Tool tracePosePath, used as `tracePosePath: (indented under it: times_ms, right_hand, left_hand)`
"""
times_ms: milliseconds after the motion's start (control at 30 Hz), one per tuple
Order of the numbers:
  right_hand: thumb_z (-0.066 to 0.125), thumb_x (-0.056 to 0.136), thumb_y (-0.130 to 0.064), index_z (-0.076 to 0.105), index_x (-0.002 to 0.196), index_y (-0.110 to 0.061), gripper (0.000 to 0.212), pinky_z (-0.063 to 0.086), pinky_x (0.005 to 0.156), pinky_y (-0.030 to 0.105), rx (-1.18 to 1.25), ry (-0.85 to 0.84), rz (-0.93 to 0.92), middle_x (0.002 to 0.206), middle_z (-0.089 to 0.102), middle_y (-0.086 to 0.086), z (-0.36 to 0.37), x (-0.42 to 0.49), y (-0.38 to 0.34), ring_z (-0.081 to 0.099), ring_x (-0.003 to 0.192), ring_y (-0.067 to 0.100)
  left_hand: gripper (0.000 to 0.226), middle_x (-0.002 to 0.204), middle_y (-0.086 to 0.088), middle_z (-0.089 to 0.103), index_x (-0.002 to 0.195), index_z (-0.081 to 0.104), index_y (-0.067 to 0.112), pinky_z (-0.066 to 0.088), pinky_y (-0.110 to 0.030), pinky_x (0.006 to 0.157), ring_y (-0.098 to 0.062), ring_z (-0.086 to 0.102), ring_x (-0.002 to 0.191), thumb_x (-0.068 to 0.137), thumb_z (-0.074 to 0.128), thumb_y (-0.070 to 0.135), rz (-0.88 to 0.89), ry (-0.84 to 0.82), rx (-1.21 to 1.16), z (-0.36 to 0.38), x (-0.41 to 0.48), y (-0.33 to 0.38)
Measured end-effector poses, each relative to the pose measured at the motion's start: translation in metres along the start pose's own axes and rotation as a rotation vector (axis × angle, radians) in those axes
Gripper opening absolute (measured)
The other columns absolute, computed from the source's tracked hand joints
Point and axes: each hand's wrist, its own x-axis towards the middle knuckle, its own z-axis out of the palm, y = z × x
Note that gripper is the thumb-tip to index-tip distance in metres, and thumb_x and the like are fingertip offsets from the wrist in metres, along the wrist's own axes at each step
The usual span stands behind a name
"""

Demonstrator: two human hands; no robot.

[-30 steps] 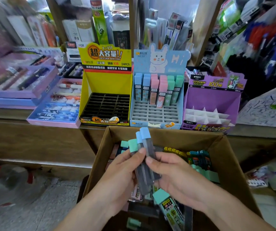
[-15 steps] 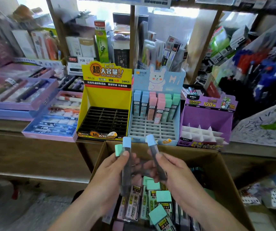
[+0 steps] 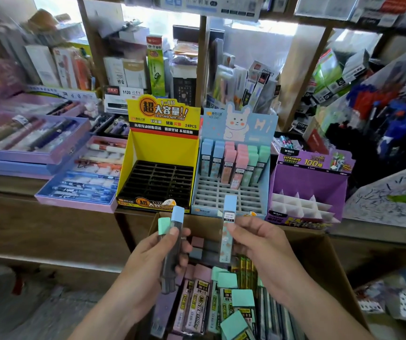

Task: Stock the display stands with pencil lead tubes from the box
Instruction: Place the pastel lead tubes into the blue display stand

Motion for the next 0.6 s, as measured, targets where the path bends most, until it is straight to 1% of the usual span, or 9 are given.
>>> tracePosePath:
  times_ms: [67,133,233,300,400,433,500,600]
  right_hand:
    - [0.072,0.094,-0.025,0.080,0.096,-0.019,0.011,0.061,0.086,0.043,-0.041,0.002,-0.049,0.096,0.079,0.011,0.001,0.005,-0.004,0.072,0.084,0.025]
    - [0.072,0.093,-0.027,0.081,0.096,-0.022,0.010,0.061,0.087,0.043,-0.088,0.003,-0.103,0.095,0.079,0.009,0.003,0.010,-0.011,0.073,0.089,0.027]
    - [0.076,0.091,-0.021,0.077,0.099,-0.022,0.008,0.061,0.081,0.036,-0.187,0.026,-0.201,0.095,0.079,0.003,0.004,0.022,-0.024,0.075,0.090,0.020]
    - [0.077,0.090,-0.013,0.071,0.107,-0.021,0.020,0.062,0.075,0.032,-0.252,0.022,-0.287,0.096,0.079,0.002,0.004,0.031,-0.036,0.076,0.089,0.020]
    - [0.076,0.090,-0.007,0.062,0.116,-0.021,0.033,0.064,0.071,0.032,-0.365,0.011,-0.412,0.096,0.076,0.004,0.006,0.043,-0.054,0.077,0.086,0.018]
    - [0.075,0.091,-0.006,0.061,0.116,-0.021,0.033,0.064,0.070,0.032,-0.380,0.012,-0.438,0.095,0.076,0.005,0.007,0.048,-0.059,0.077,0.083,0.018]
    - [0.071,0.095,-0.008,0.060,0.113,-0.023,0.026,0.064,0.068,0.030,-0.406,0.020,-0.480,0.091,0.074,0.006,0.010,0.057,-0.070,0.076,0.082,0.018]
    - [0.066,0.099,-0.017,0.063,0.105,-0.030,0.015,0.062,0.069,0.024,-0.464,0.027,-0.544,0.090,0.075,0.000,0.015,0.068,-0.083,0.074,0.081,0.010]
  left_hand:
    - [0.036,0.083,-0.011,0.066,0.109,0.075,0.003,0.047,-0.026,0.055,-0.017,0.057,0.064,0.094,0.060,0.032,-0.008,0.003,-0.016,-0.001,0.001,-0.001]
    - [0.036,0.083,-0.011,0.066,0.108,0.076,0.003,0.047,-0.027,0.055,-0.018,0.057,0.063,0.093,0.061,0.032,-0.010,0.007,-0.032,-0.003,0.002,-0.001]
    - [0.037,0.084,-0.012,0.066,0.110,0.075,0.003,0.048,-0.027,0.055,-0.018,0.057,0.064,0.094,0.062,0.033,-0.015,0.014,-0.050,-0.006,0.005,-0.001]
    - [0.036,0.085,-0.012,0.066,0.110,0.075,0.003,0.048,-0.028,0.055,-0.018,0.057,0.065,0.095,0.061,0.033,-0.016,0.008,-0.065,-0.008,0.006,-0.001]
    - [0.036,0.085,-0.013,0.065,0.110,0.075,0.002,0.048,-0.027,0.055,-0.018,0.057,0.064,0.095,0.061,0.032,-0.008,0.011,-0.084,-0.008,0.007,-0.001]
    - [0.037,0.084,-0.014,0.065,0.111,0.074,0.001,0.048,-0.027,0.054,-0.018,0.058,0.064,0.095,0.062,0.032,-0.005,0.016,-0.092,-0.008,0.007,-0.001]
    - [0.038,0.084,-0.014,0.065,0.112,0.073,-0.001,0.048,-0.027,0.053,-0.019,0.057,0.063,0.095,0.062,0.030,-0.002,0.026,-0.108,-0.007,0.007,0.000]
    - [0.038,0.081,-0.015,0.064,0.115,0.070,-0.005,0.047,-0.026,0.052,-0.019,0.056,0.061,0.097,0.059,0.027,-0.001,0.043,-0.130,-0.005,0.007,0.001]
